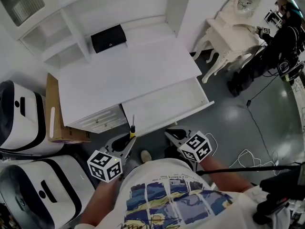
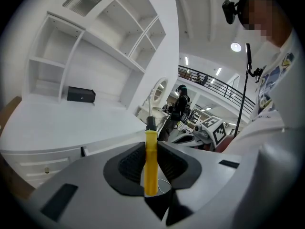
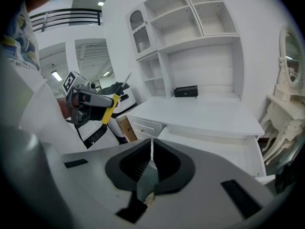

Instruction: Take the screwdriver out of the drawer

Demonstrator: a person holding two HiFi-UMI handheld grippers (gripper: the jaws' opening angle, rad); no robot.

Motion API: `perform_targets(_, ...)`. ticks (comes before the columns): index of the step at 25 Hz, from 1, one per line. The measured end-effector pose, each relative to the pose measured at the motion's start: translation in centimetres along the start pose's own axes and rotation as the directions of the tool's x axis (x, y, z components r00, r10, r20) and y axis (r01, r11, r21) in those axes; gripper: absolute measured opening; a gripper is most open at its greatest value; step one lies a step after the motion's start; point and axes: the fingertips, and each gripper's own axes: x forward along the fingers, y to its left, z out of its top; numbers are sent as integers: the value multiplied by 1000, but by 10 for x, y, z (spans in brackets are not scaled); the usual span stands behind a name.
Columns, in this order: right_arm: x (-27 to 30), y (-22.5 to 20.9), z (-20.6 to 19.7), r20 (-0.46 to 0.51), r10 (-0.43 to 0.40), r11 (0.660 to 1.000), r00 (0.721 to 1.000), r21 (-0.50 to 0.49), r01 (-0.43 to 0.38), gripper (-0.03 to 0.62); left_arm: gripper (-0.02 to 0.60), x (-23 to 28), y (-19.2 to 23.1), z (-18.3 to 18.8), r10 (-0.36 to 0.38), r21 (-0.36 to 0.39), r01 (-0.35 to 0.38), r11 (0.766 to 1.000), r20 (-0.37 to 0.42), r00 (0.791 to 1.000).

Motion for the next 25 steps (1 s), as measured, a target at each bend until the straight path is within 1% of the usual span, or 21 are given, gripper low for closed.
perform_targets(11,13,11,6,-14,25,999,1000,-35,-25,34,87,-10,5,0,15,22,-15,1000,0,1000)
perform_targets(19,16,12,8,-16,21,999,1000,-39,-22,31,87,-6,5,0,11,48,-11,999,-13,1000)
perform_targets(25,17,13,9,-16,18,998,1000,-57,-19,28,87,-5,8,-2,14,50,-13,999,-19,1000)
